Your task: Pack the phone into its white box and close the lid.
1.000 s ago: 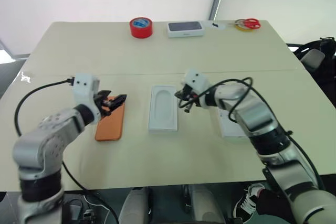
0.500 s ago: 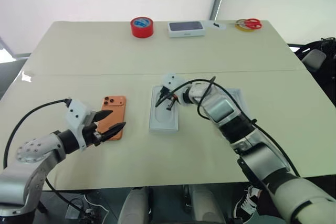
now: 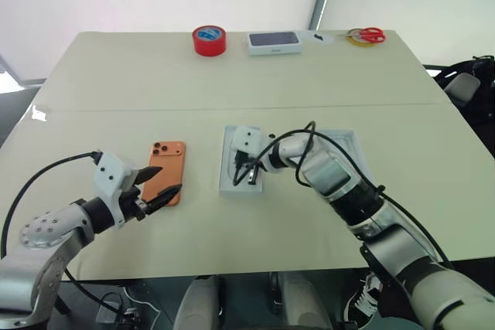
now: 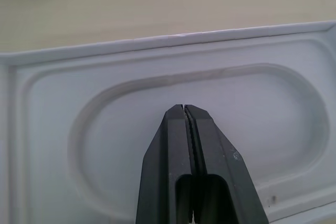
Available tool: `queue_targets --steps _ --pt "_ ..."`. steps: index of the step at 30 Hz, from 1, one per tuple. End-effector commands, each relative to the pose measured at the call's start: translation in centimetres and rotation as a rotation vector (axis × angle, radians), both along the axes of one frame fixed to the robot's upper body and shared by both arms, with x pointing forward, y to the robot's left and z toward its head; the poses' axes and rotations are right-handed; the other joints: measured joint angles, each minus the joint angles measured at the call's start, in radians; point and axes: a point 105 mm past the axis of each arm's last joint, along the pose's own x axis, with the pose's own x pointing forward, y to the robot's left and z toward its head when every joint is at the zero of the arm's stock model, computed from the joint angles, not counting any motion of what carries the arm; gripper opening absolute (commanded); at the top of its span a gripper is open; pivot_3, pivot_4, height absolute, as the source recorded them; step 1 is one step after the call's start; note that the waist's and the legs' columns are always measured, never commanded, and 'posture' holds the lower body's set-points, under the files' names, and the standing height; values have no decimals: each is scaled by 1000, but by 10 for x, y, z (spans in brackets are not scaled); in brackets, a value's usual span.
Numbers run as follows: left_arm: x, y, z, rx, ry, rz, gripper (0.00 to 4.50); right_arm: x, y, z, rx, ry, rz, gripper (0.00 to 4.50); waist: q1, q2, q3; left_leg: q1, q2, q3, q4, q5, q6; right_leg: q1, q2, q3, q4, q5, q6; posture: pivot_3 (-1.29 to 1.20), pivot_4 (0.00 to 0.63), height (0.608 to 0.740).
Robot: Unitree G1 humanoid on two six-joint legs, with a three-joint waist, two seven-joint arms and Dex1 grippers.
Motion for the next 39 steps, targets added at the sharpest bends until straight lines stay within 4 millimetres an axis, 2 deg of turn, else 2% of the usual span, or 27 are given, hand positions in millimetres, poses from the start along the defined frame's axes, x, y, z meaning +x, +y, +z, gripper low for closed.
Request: queue_targets --steps 1,6,8,10,14,17,19,23,28,32,39 --pt "0 -4 11 13 -55 -20 3370 -13 4 1 -6 13 63 34 0 0 0 0 0 0 0 0 0 0 0 0 0 0 0 0 150 732" --pt "3 -3 11 13 -58 -6 3370 -14 5 5 2 -16 73 34 0 0 0 0 0 0 0 0 0 0 0 0 0 0 0 0 150 732" --pt "10 8 12 -1 -44 67 3370 -4 8 23 69 -87 41 34 1 0 0 0 0 0 0 0 0 0 0 0 0 0 0 0 150 732" --pt "18 27 13 -84 5 196 3370 -1 13 43 144 -112 29 34 1 0 0 0 0 0 0 0 0 0 0 0 0 0 0 0 150 732" --pt "22 49 13 -152 61 348 4466 -7 29 57 192 -128 49 0 -2 0 0 0 1 -1 0 0 0 0 2 0 0 2 4 0 150 732" --pt "24 67 -5 -114 208 491 4466 -9 44 54 175 -134 47 0 -2 0 0 0 1 -1 0 0 0 0 2 0 1 2 4 0 150 732" --pt "24 70 -12 -141 308 522 4466 -10 53 50 164 -137 52 0 -1 0 0 0 1 -1 0 0 0 0 3 0 1 2 4 0 150 732" --pt "29 68 -11 -264 409 515 4466 -13 71 43 126 -129 77 0 1 -1 0 0 1 -2 0 0 -1 0 3 0 2 2 4 0 150 732" --pt "30 53 -17 -245 489 459 4466 -19 84 29 58 -114 118 0 -3 -1 0 0 1 -2 0 1 -1 0 3 0 2 2 4 0 150 732" --pt "31 36 -25 -278 552 410 4466 -26 94 12 -7 -98 152 0 -1 -1 0 0 1 -2 0 1 -2 0 3 0 2 2 3 0 150 732" --pt "30 6 -29 -315 595 317 4466 -27 101 1 -34 -93 165 0 3 -1 -1 1 0 -3 0 1 -3 1 1 0 2 2 3 0 150 732"
